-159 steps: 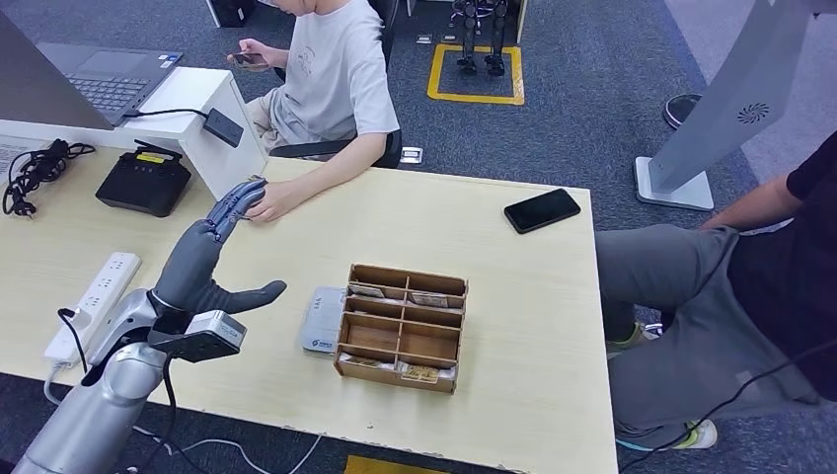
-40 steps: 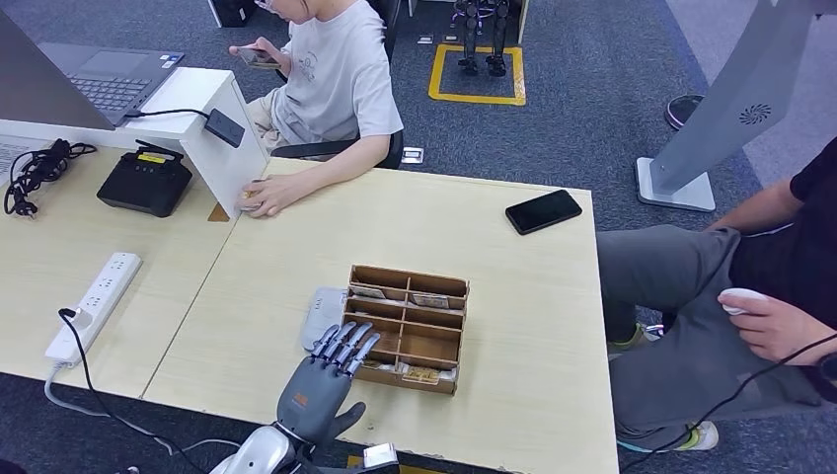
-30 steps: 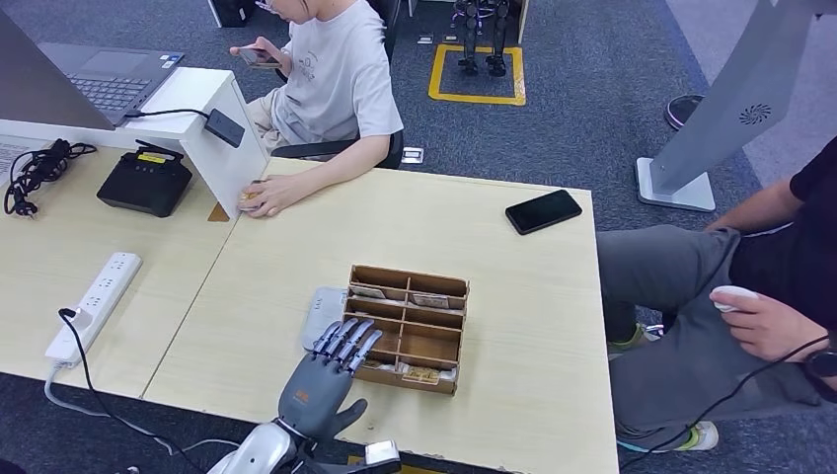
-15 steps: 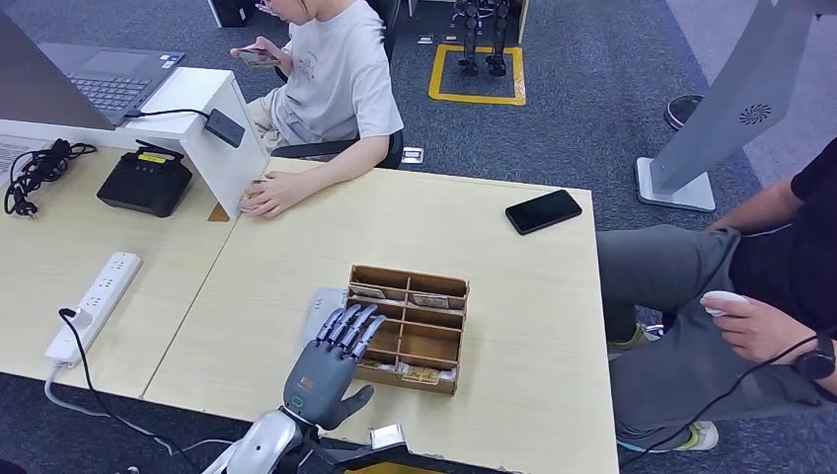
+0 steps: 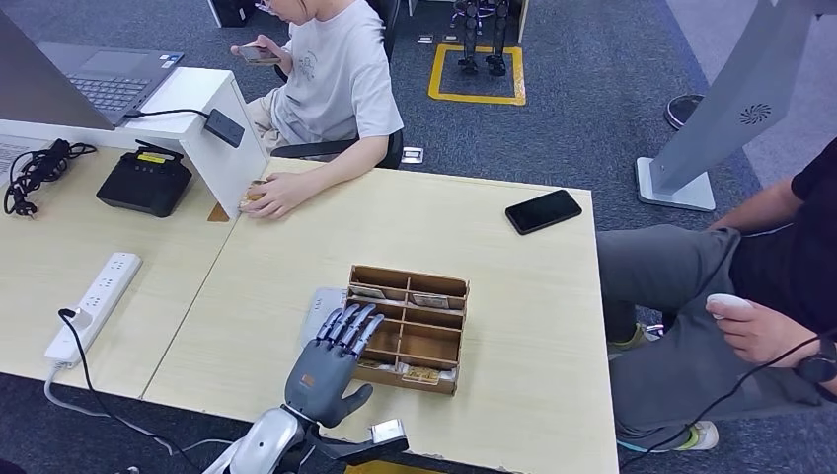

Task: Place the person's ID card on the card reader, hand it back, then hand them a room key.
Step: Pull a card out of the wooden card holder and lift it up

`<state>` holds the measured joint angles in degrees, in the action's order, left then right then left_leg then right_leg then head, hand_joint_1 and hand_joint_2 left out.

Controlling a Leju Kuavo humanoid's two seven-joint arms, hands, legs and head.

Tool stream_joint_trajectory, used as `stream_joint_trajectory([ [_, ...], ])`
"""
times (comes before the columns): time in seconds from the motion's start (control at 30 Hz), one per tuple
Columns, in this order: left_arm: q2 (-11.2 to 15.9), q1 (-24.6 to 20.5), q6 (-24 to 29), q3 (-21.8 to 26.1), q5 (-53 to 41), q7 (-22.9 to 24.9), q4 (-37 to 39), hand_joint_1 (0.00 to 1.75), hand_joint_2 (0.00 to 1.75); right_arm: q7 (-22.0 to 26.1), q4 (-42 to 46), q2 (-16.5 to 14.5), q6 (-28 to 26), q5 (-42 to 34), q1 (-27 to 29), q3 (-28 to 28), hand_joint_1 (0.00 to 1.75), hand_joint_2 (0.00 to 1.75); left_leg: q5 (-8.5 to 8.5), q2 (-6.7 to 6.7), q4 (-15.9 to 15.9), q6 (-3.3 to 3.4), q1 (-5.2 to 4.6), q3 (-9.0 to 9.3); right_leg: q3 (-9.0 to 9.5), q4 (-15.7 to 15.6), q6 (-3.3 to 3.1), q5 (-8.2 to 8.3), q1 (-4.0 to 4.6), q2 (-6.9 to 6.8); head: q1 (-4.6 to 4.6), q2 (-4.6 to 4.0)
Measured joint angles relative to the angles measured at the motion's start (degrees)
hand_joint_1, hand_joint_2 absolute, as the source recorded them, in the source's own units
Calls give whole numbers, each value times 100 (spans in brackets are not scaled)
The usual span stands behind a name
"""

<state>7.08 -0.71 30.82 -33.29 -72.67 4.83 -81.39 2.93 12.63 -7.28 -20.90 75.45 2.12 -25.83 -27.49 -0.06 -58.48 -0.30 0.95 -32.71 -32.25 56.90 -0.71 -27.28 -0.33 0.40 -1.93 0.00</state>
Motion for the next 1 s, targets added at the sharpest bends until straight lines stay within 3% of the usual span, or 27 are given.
stream_joint_trajectory([
  [0.13,-8,0,-46,0,49,-41,42,175,175,0,-4,0,-2,0,-3,0,0,175,0,0,0,0,0,0,0,0,0,0,0,0,0,0],
  [0.37,-2,2,-90,0,331,-250,67,175,175,0,-6,0,-2,-2,-8,-7,0,175,0,0,0,0,0,0,0,0,0,0,0,0,0,0],
  [1.0,-4,-17,-98,0,352,-261,67,175,175,0,-8,0,-2,-4,-10,-11,0,175,0,0,0,0,0,0,0,0,0,0,0,1,-1,0],
])
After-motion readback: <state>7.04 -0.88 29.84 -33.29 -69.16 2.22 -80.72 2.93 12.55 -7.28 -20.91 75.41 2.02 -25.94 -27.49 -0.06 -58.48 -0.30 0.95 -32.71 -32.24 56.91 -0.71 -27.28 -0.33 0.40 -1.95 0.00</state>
